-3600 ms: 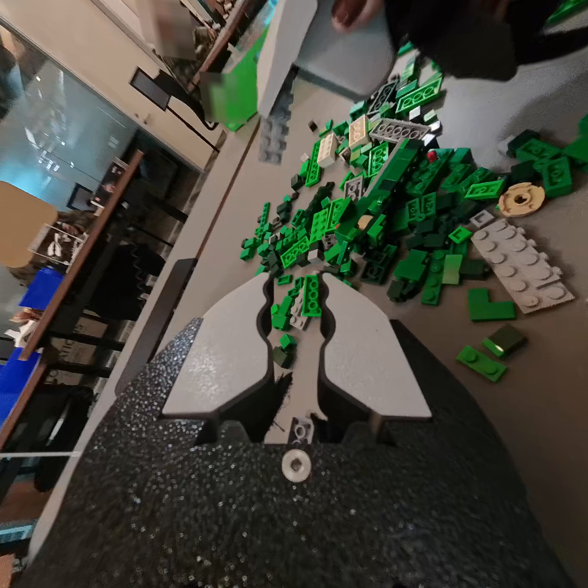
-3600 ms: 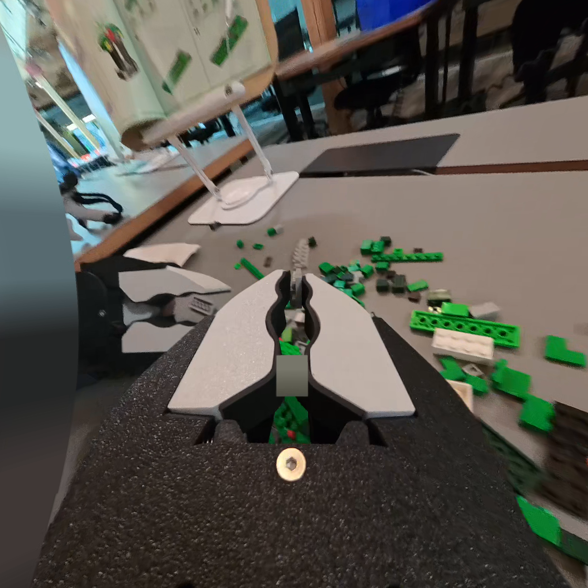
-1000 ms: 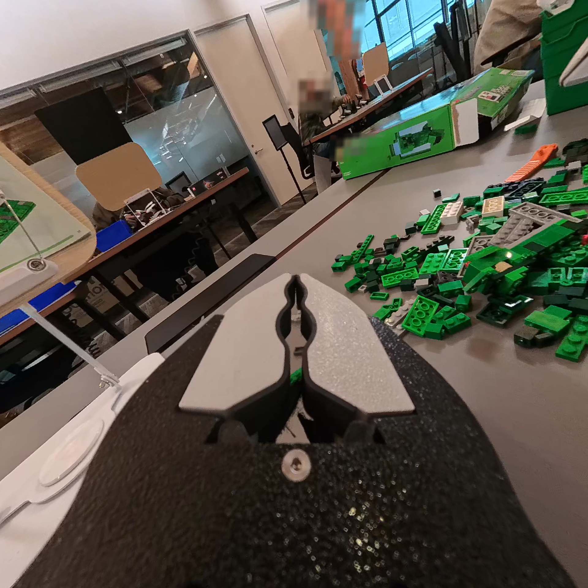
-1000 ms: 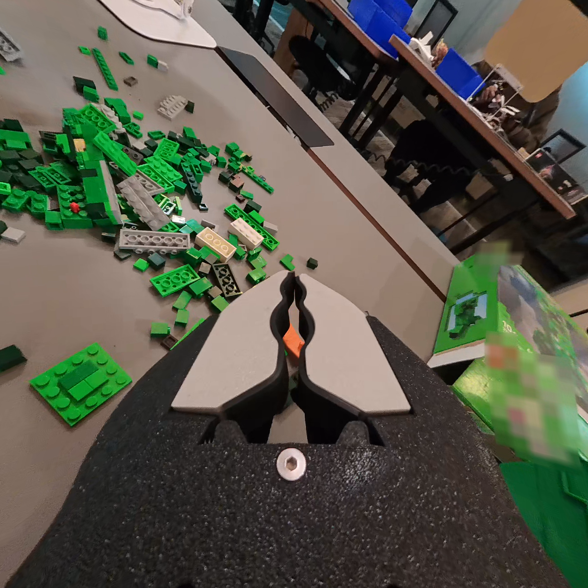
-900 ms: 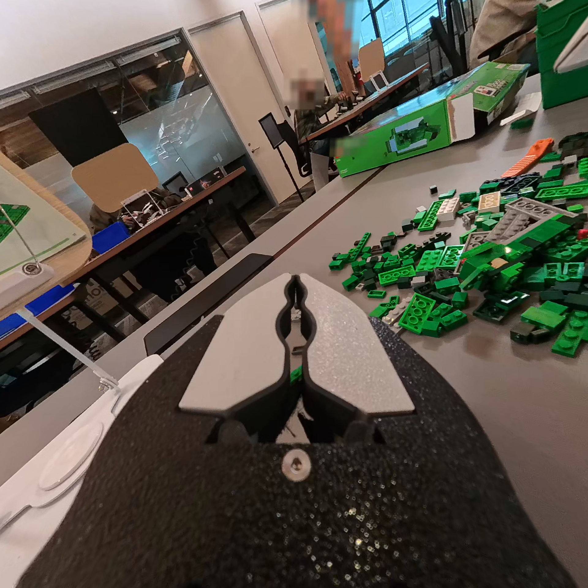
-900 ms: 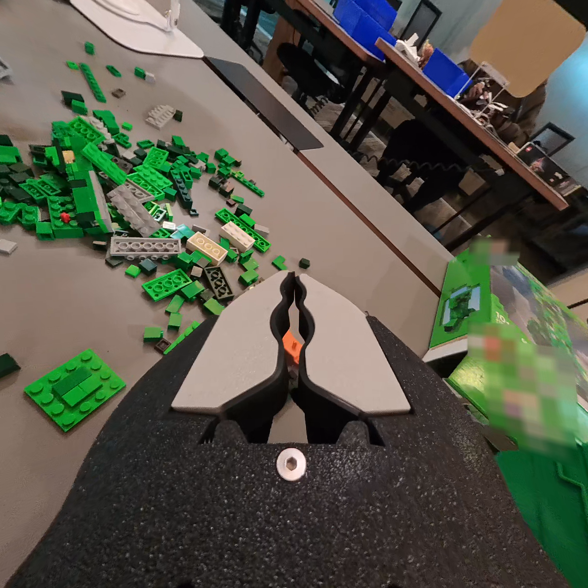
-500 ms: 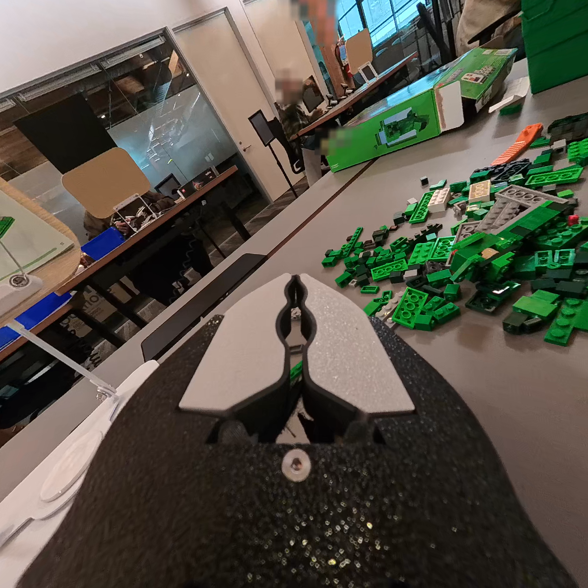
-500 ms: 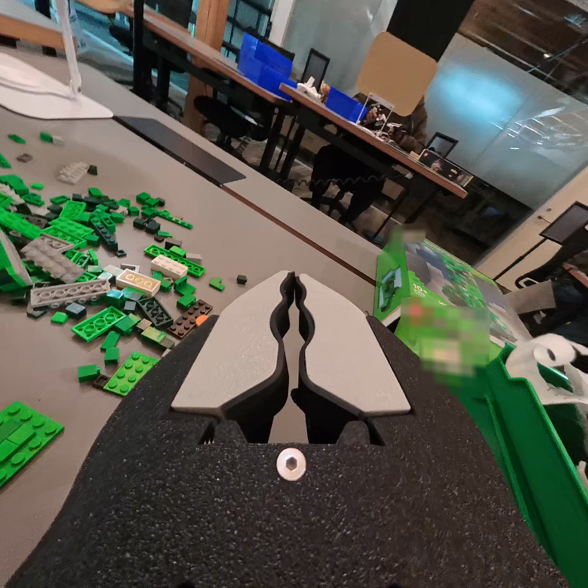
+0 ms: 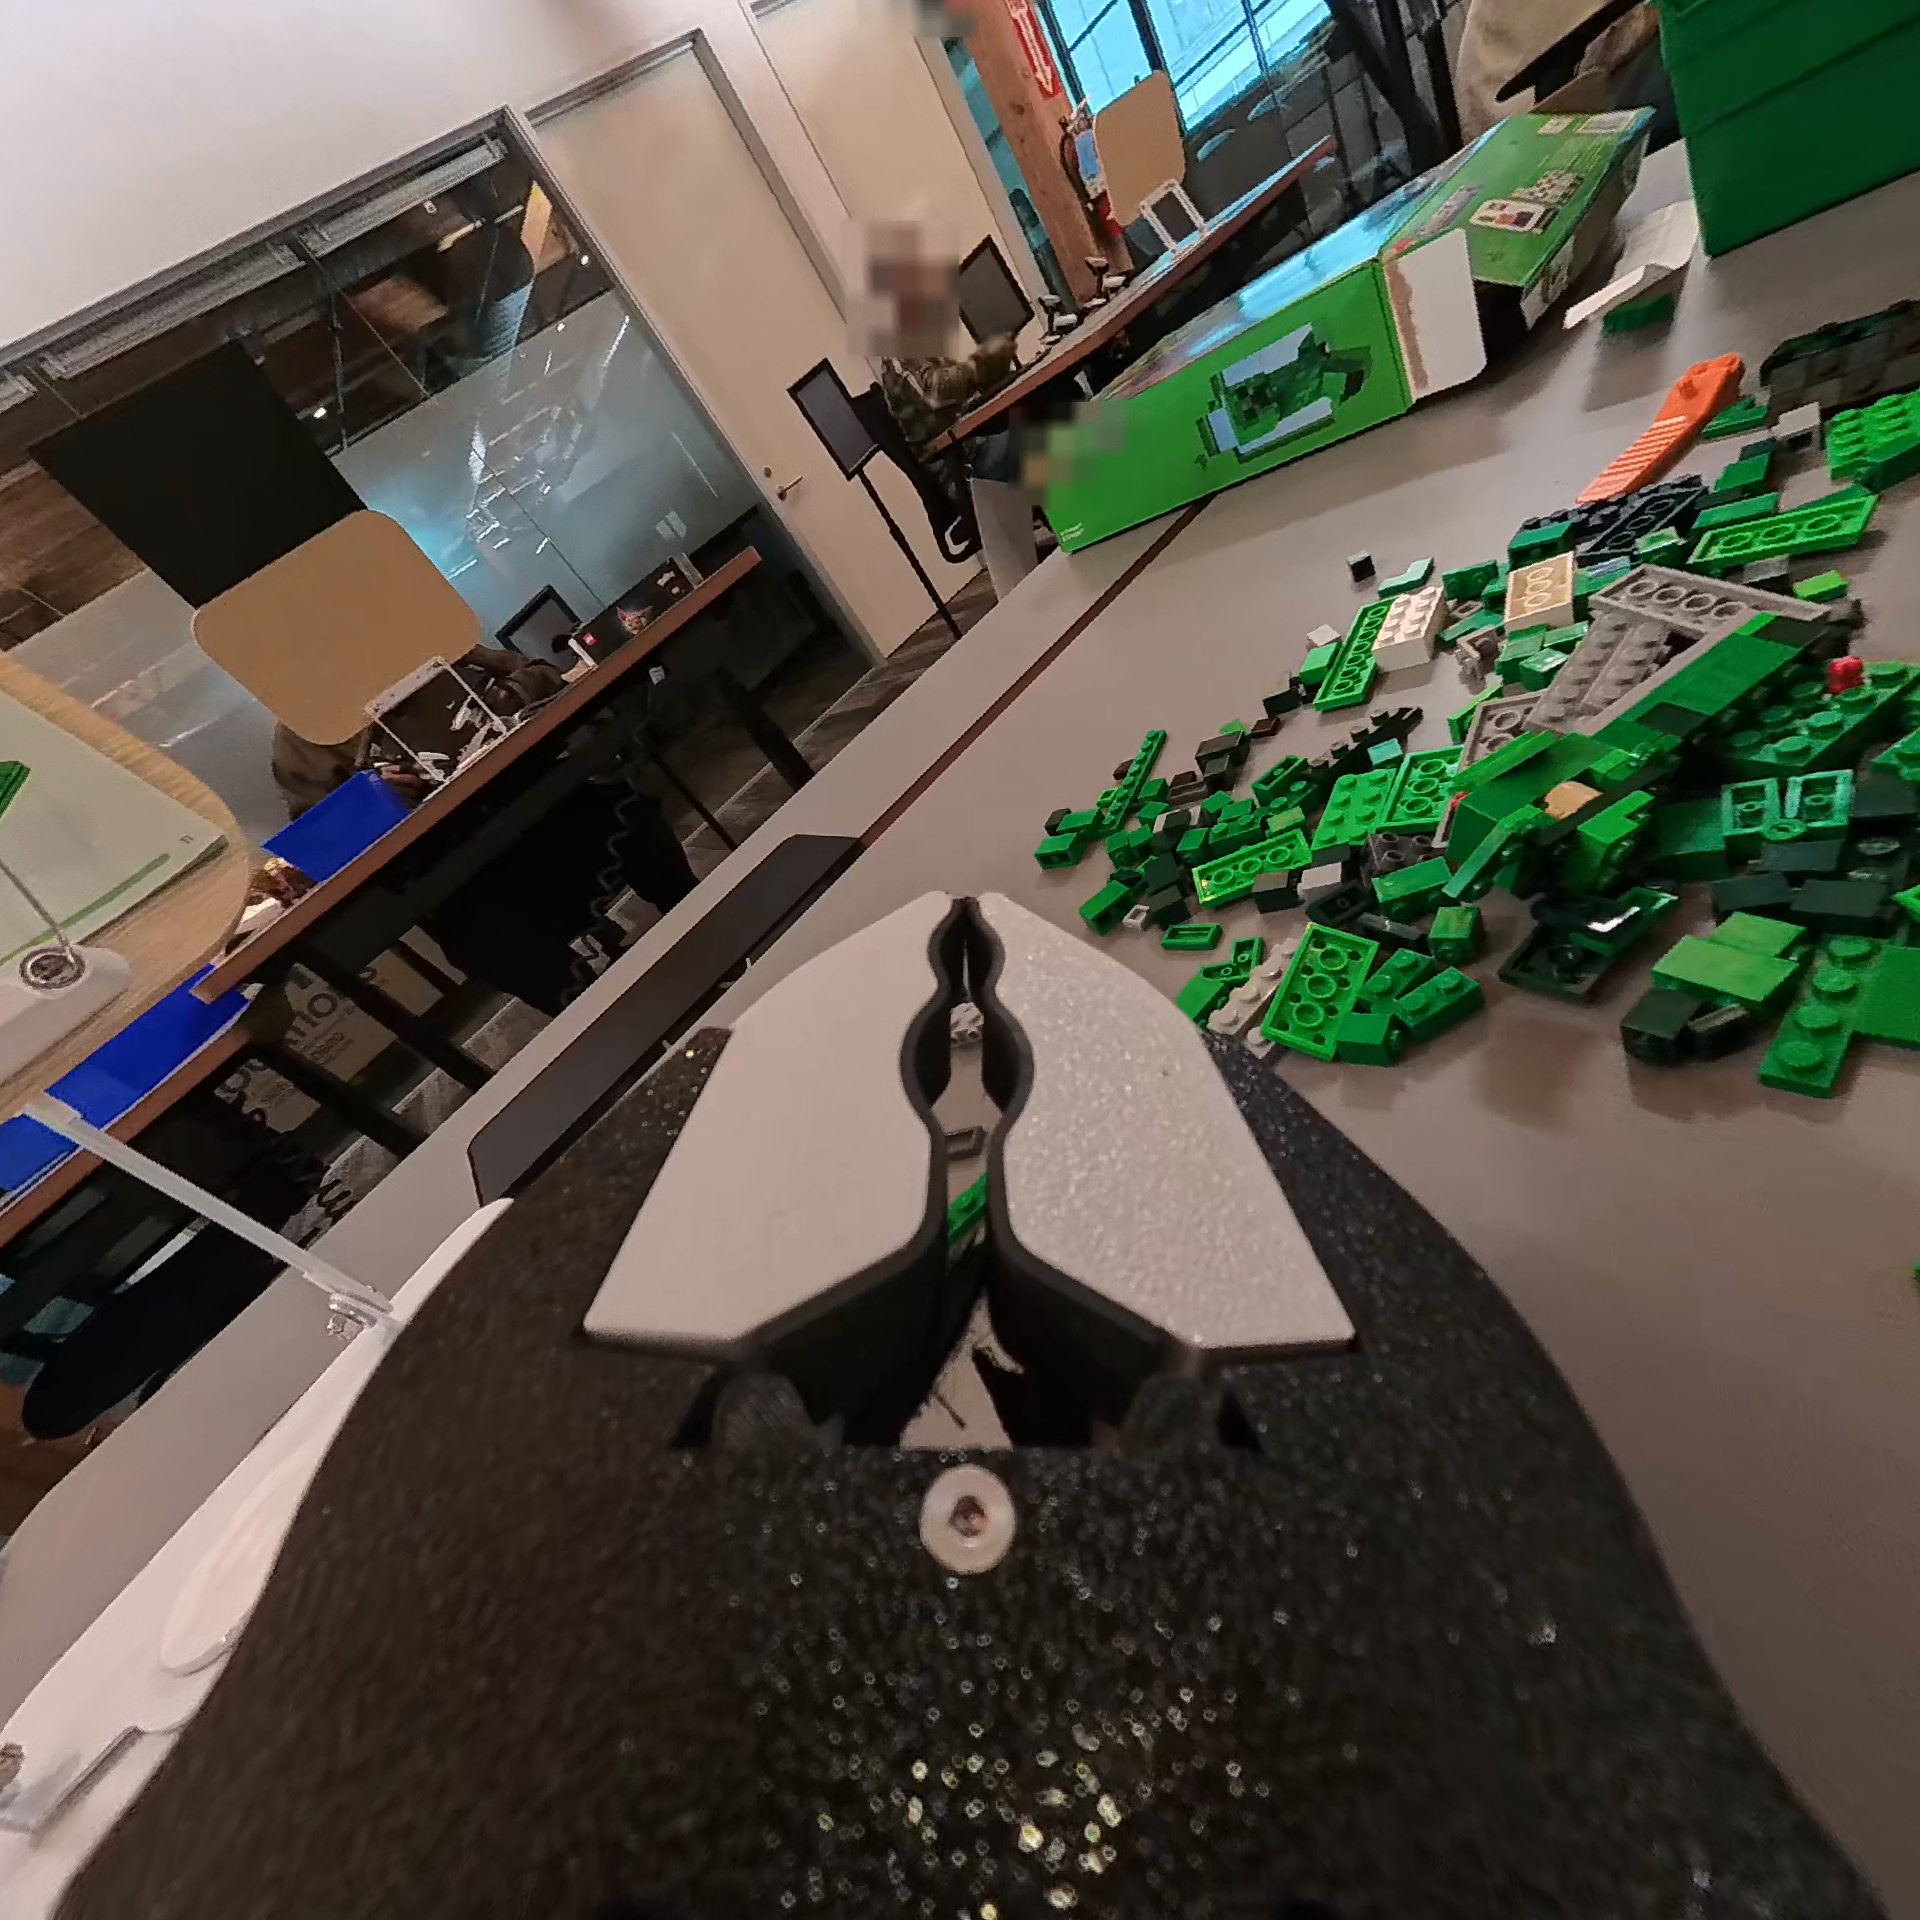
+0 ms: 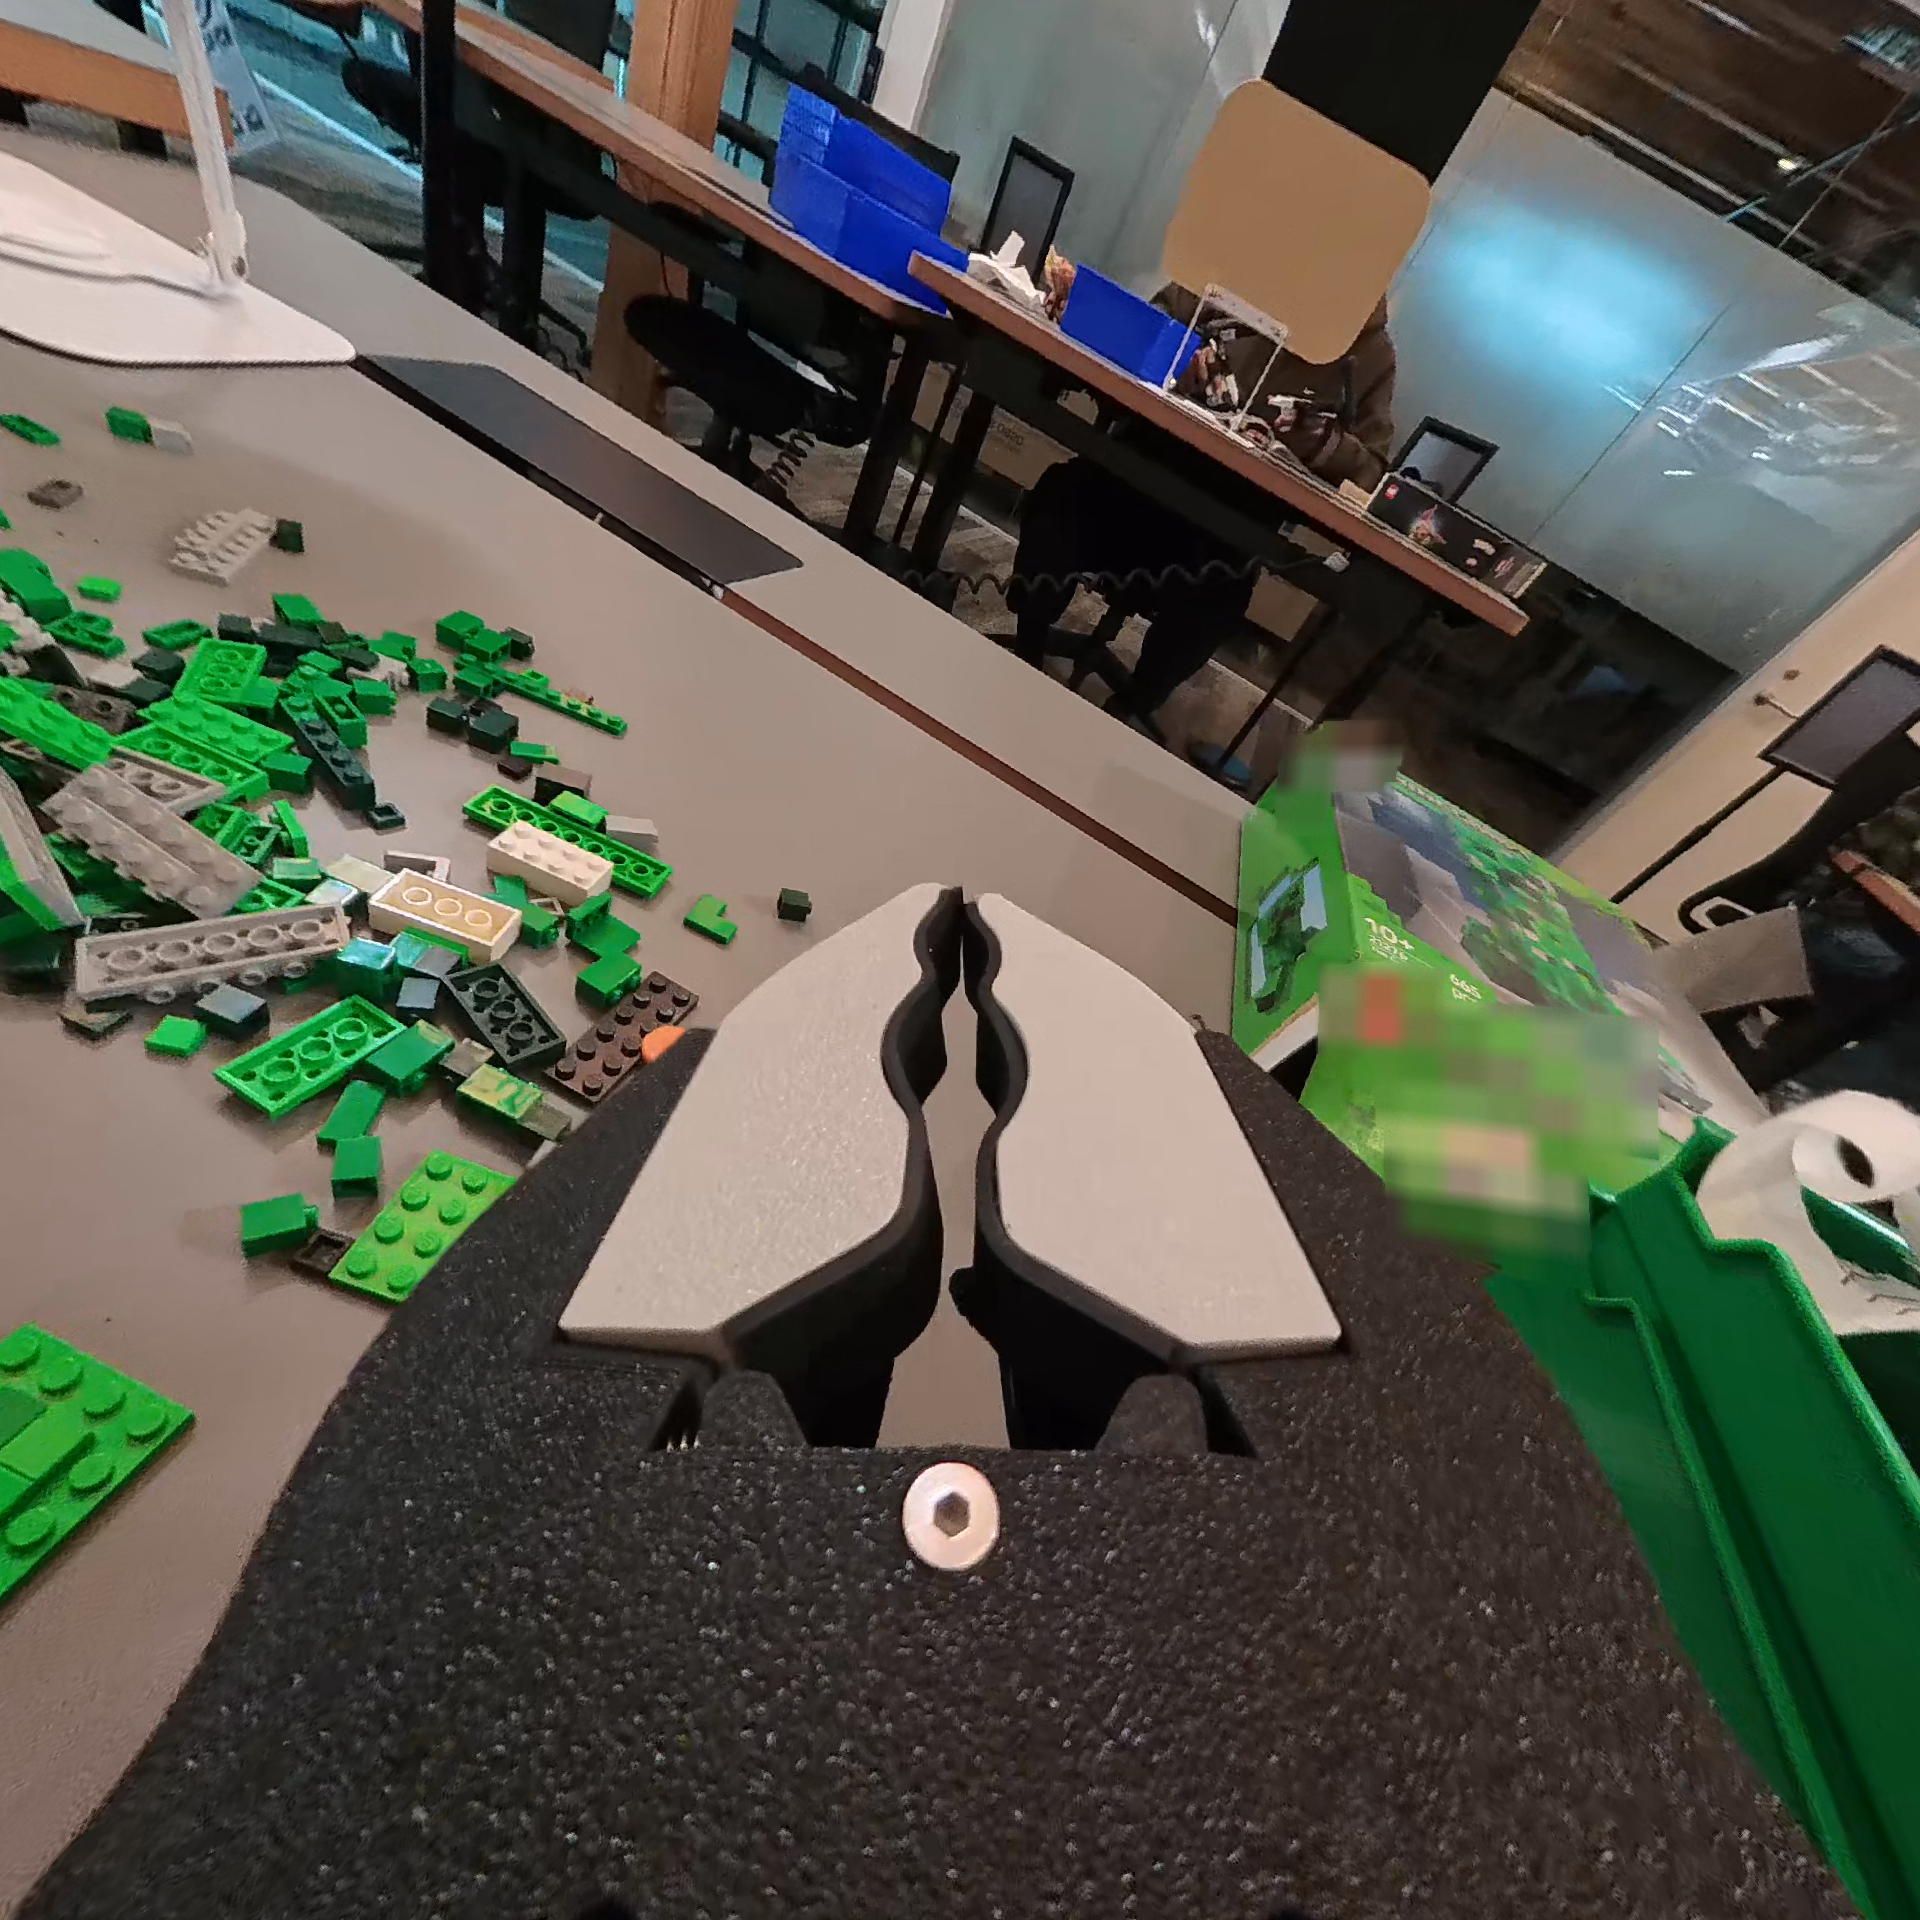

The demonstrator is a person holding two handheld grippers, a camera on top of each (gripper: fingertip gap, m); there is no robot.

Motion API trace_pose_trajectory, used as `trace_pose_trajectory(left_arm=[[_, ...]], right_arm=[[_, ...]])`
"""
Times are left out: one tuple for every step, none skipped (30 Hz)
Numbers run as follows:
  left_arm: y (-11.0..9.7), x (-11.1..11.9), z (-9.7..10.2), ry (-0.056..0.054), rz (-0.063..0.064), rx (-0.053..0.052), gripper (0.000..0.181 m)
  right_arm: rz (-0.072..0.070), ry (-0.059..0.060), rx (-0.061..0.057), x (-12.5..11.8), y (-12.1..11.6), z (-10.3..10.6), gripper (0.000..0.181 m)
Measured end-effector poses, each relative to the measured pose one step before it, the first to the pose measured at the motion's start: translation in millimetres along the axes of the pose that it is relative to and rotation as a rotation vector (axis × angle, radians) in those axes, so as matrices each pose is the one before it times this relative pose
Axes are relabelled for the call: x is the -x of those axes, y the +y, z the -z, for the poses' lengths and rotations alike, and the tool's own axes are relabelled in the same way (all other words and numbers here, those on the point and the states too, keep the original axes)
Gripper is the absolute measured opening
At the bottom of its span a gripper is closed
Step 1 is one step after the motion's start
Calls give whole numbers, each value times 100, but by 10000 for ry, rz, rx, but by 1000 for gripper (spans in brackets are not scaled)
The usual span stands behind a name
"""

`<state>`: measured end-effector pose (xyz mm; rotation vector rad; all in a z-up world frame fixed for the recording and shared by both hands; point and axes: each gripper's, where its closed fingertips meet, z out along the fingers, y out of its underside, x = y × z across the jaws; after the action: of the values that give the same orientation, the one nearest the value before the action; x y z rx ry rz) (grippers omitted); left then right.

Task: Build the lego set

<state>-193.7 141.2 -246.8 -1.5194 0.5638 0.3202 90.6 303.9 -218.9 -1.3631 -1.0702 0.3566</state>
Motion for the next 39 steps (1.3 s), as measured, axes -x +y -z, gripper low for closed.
trace_pose_trajectory(left_arm=[[8,-52,-14,15,-33,7,0],[13,-37,-14,19,-21,15,0],[12,-37,-9,13,-19,8,0],[-2,-23,-3,8,-14,0,0],[-4,-4,-2,5,-4,-3,0],[-3,-14,-2,10,1,-2,0],[6,-10,-7,5,7,4,0],[4,16,-1,-5,10,-5,0],[-11,0,6,7,16,-10,0],[11,-9,3,9,20,1,0],[1,17,-7,-1,12,-1,0],[20,-13,-14,3,9,9,0],[23,8,-26,-8,0,21,0],[5,1,-10,-11,-11,5,0],[2,-6,-20,-7,-17,7,0],[12,-22,-9,2,-21,9,0],[23,-71,-34,39,-14,16,0],[27,-85,-31,48,-10,19,0],[15,-59,-27,26,-19,14,0],[0,-35,-15,13,-33,3,0],[-17,-51,-11,12,-35,0,0],[3,-39,-13,15,-31,6,0],[5,-35,-12,10,-29,8,0],[-1,-38,-5,9,-25,3,0],[6,-33,-9,16,-11,7,0],[9,-3,-14,3,-8,11,0],[1,-8,-1,-3,-14,3,0],[-28,-10,-1,-5,-13,-8,0],[-30,-14,7,3,-14,-14,0],[-24,-13,-12,-9,-20,-7,0],[-22,-8,-6,-7,-21,0,0],[-15,-42,-16,13,-28,3,0],[-31,-74,-15,21,-41,-1,0],[-64,-102,-2,26,-71,-15,0],[-122,-99,9,21,-99,-49,0],[-262,-172,48,52,-125,-122,0],[-373,-270,50,86,-171,-177,0],[-377,-316,40,73,-212,-157,0],[-369,-349,21,51,-239,-99,0]], right_arm=[[54,-23,72,86,158,-107,0],[25,-25,53,86,124,-95,0],[11,-25,27,77,91,-90,0],[9,-32,19,88,74,-66,0],[12,-35,26,86,61,-66,0],[17,-45,32,92,61,-60,0],[23,-73,26,137,47,-66,0],[41,-162,-5,273,-15,-56,0],[63,-342,-57,546,-92,-64,0],[52,-533,-110,879,-193,-75,0],[18,-712,-165,1180,-301,-122,1],[-11,-915,-192,1535,-383,-194,3],[-26,-955,-132,1677,-354,-310,8],[68,-765,-16,1529,-257,-440,13],[256,-560,100,1370,-144,-560,15],[352,-469,163,1332,-123,-662,17],[273,-478,158,1351,-168,-769,17],[90,-530,130,1334,-265,-886,18],[-64,-538,107,1224,-301,-990,20],[-112,-519,149,1073,-217,-1044,20],[-45,-450,256,872,-13,-1037,21],[95,-249,334,552,176,-986,22],[181,-26,379,223,315,-827,23],[139,58,360,56,358,-642,23],[25,72,229,-39,233,-476,25],[-108,87,50,-163,-4,-261,27],[-199,65,-39,-211,-133,-106,27],[-227,39,-48,-226,-123,-11,27],[-204,65,-96,-262,-144,54,27],[-168,87,-101,-293,-126,83,27],[-142,24,-57,-206,-62,71,27],[-154,-35,11,-132,35,-8,27],[-156,-92,88,-34,122,-110,27],[-151,-180,139,99,182,-197,27],[-199,-251,70,218,27,-214,26],[-222,-282,48,285,-41,-191,25],[-119,-189,136,219,53,-187,21],[29,6,30,39,-94,-103,16],[96,123,-80,-61,-259,-13,16]])
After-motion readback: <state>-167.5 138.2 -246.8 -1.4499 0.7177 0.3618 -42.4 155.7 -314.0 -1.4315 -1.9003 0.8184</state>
